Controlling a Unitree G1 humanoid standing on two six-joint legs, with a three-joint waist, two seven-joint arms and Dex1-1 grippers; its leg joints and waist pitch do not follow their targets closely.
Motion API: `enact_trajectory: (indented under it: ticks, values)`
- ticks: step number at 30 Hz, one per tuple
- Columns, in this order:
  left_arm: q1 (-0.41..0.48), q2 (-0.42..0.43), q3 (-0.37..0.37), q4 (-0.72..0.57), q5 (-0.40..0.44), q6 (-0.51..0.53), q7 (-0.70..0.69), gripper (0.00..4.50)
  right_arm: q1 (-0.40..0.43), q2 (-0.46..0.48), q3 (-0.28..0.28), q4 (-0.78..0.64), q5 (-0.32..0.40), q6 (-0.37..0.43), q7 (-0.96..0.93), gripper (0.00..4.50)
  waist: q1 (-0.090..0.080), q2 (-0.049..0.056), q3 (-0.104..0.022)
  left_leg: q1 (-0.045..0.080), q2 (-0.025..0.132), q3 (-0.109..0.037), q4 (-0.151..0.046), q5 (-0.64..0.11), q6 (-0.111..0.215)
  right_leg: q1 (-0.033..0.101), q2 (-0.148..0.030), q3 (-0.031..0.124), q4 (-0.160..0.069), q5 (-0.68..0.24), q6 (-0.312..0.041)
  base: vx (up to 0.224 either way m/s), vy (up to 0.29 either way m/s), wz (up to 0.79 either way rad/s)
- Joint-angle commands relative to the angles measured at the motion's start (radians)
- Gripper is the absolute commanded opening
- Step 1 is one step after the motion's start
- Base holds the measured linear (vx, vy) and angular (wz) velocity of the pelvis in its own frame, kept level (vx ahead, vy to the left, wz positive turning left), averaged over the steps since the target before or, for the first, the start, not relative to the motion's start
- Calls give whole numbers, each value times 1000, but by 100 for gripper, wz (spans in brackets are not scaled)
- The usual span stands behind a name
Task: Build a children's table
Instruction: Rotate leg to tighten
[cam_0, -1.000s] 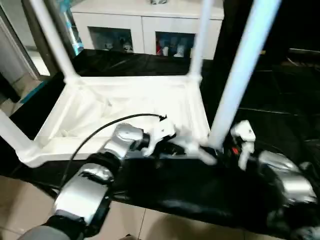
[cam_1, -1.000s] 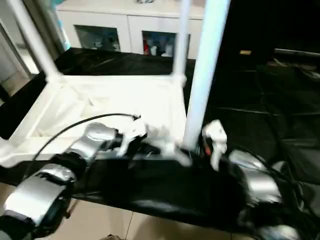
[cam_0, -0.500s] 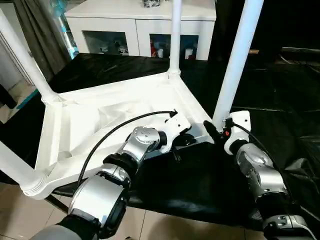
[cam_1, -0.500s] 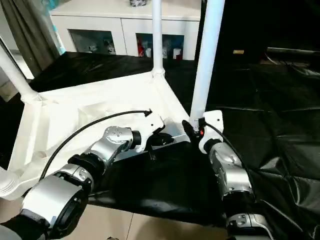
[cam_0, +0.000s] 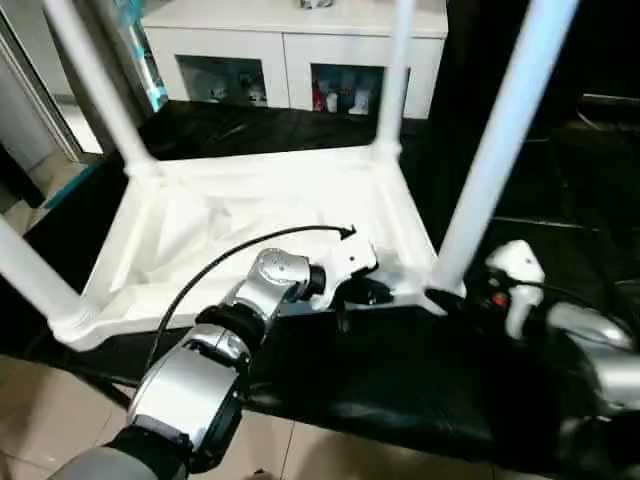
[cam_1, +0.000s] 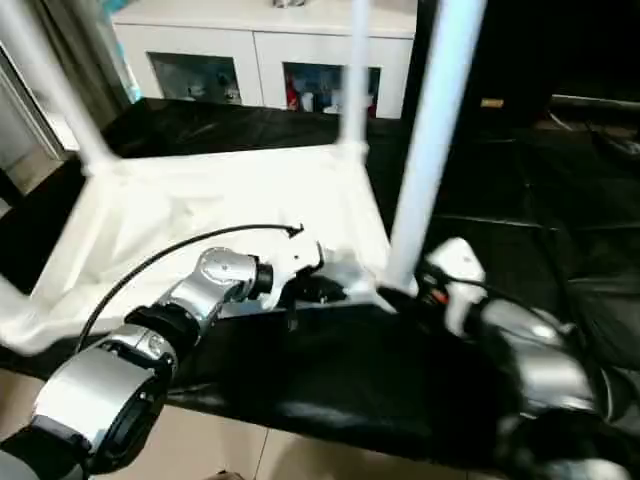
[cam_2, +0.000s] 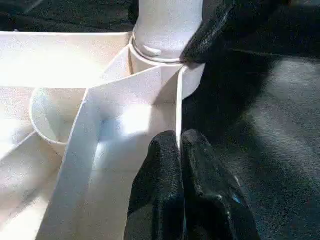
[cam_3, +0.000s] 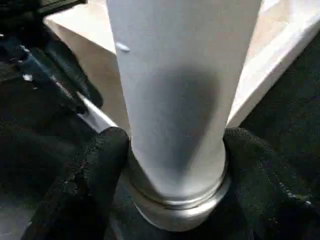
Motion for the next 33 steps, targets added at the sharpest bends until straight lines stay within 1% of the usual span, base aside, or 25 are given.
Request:
enact_trajectory:
  ticks: [1,2,3,4,7,9,10,12,16,17,18,19,22,24,26,28,30,31,32,33]
  values:
    - [-5,14,10,-34,-17,-18,-10,0,30,-14,22,-42,31,25,83,329,-2,-31,-59,8,87,-43,-66,-142,148,48,-94,62,-70,-206,-210,0,0,0]
    - [-4,21,11,-36,-20,-21,-39,0,42,-35,18,-62,41,34,113,329,1,-27,-59,9,87,-43,-66,-142,148,48,-92,62,-73,-210,-205,0,0,0]
    - [-3,24,12,-37,-24,-22,-54,0,47,-41,16,-71,44,37,122,329,2,-29,-59,9,87,-43,-65,-140,149,49,-92,62,-72,-209,-203,0,0,0]
    - [-2,26,14,-39,-27,-24,-66,0,50,-44,14,-78,47,39,126,329,5,-28,-60,8,89,-45,-65,-132,153,48,-93,62,-69,-199,-204,0,0,0]
    - [0,33,14,-39,-34,-33,-99,0,51,-42,19,-105,62,47,127,329,3,-28,-60,7,88,-45,-65,-129,154,47,-93,60,-68,-190,-208,0,0,0]
    - [1,34,15,-40,-35,-34,-106,0,45,-29,27,-107,56,43,120,329,3,-27,-62,6,87,-45,-64,-122,152,46,-93,59,-67,-184,-211,0,0,0]
    - [1,33,15,-41,-35,-34,-107,0,38,-18,33,-101,52,37,118,329,3,-23,-62,6,88,-45,-64,-122,150,46,-93,59,-66,-182,-212,0,0,0]
    - [2,32,15,-41,-34,-36,-110,0,31,-6,41,-96,48,33,116,329,0,-27,-63,5,88,-46,-64,-119,148,48,-93,59,-64,-168,-215,0,0,0]
    - [6,31,16,-44,-33,-37,-117,0,19,8,51,-83,34,32,108,329,-1,-27,-63,6,88,-45,-64,-121,146,47,-92,59,-65,-172,-217,0,0,0]
    - [7,31,16,-45,-33,-37,-118,0,17,8,52,-79,33,33,108,313,0,-26,-63,6,88,-45,-64,-116,147,47,-92,59,-63,-166,-218,0,0,0]
    - [7,31,15,-45,-32,-37,-118,0,16,7,52,-76,34,38,110,303,0,-27,-63,6,88,-45,-64,-114,148,46,-92,59,-63,-164,-219,0,0,0]
    - [8,31,15,-46,-33,-37,-119,0,16,5,52,-74,35,40,113,296,0,-28,-64,7,89,-45,-64,-112,148,46,-92,60,-62,-162,-220,0,0,0]
    - [10,34,14,-47,-34,-39,-121,0,18,0,48,-71,37,44,121,293,2,-27,-63,7,89,-44,-63,-110,149,47,-93,61,-62,-159,-221,0,0,0]
    - [11,35,14,-46,-33,-40,-121,0,20,-1,44,-71,36,45,127,263,1,-27,-63,7,88,-44,-63,-116,147,46,-93,60,-63,-168,-217,0,0,0]
    - [12,35,14,-46,-33,-41,-120,0,25,-1,43,-73,37,48,130,255,1,-26,-63,8,88,-44,-64,-117,145,46,-93,60,-64,-174,-215,0,0,0]
    - [11,34,13,-46,-31,-41,-115,0,31,1,45,-77,37,50,128,237,1,-26,-63,8,88,-44,-64,-119,143,47,-92,60,-64,-175,-214,0,0,0]
    - [7,29,15,-41,-24,-36,-75,0,48,20,54,-84,30,59,96,233,1,-28,-63,7,88,-44,-64,-115,146,47,-93,60,-64,-173,-214,0,0,0]
    - [5,27,15,-39,-22,-33,-59,0,52,26,56,-83,24,61,83,225,1,-27,-63,7,89,-44,-64,-114,145,46,-93,61,-64,-175,-212,0,0,0]
    - [2,22,17,-36,-17,-29,-26,0,52,40,57,-71,10,57,49,221,-1,-30,-61,7,88,-44,-65,-122,142,46,-92,60,-66,-190,-209,0,0,0]
    - [-1,17,19,-33,-15,-25,2,0,51,54,55,-59,-2,54,17,219,-3,-29,-58,8,88,-44,-67,-139,130,44,-93,60,-70,-222,-204,0,0,0]
